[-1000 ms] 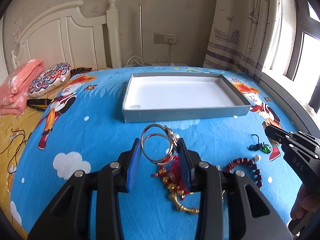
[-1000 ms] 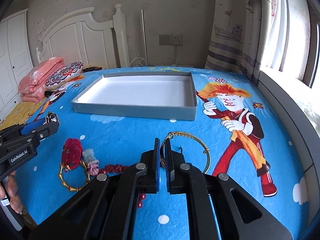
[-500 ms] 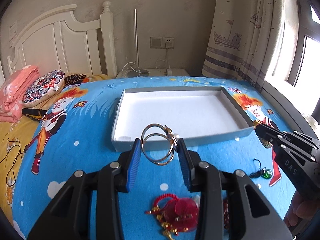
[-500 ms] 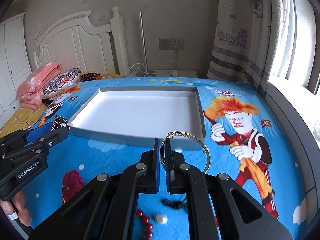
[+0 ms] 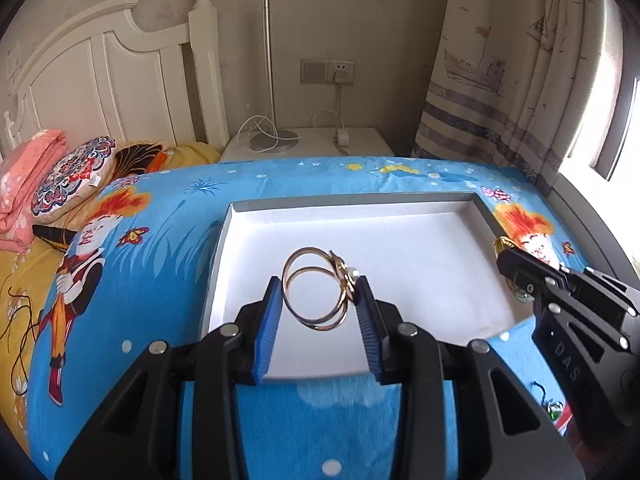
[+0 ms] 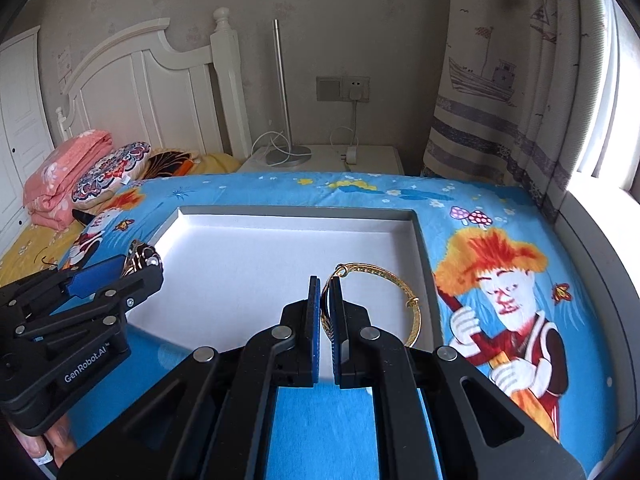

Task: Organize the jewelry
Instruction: 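Carry the gold rings with the left tool while the right tool carries the bangle into the white tray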

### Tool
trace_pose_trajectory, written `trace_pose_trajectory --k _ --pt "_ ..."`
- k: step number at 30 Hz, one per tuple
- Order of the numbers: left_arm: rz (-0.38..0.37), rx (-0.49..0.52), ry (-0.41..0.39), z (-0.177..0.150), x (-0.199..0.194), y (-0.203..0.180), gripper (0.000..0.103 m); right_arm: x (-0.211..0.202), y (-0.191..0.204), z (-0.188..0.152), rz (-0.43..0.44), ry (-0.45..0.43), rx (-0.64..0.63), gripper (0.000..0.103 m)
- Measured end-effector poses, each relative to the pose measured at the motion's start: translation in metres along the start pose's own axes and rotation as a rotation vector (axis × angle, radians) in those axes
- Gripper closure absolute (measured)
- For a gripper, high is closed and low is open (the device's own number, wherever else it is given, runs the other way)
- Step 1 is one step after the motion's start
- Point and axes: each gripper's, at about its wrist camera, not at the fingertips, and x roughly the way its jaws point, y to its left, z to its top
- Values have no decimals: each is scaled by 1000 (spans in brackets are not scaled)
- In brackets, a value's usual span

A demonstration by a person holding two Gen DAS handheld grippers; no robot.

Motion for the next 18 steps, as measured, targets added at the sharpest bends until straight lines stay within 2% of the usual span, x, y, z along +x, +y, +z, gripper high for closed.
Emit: trace_pose_trajectory --k 9,18 --pt "8 5 74 13 47 0 67 49 -1 8 -19 79 11 96" --pt "2 4 143 9 72 1 67 72 -5 6 -39 138 15 96"
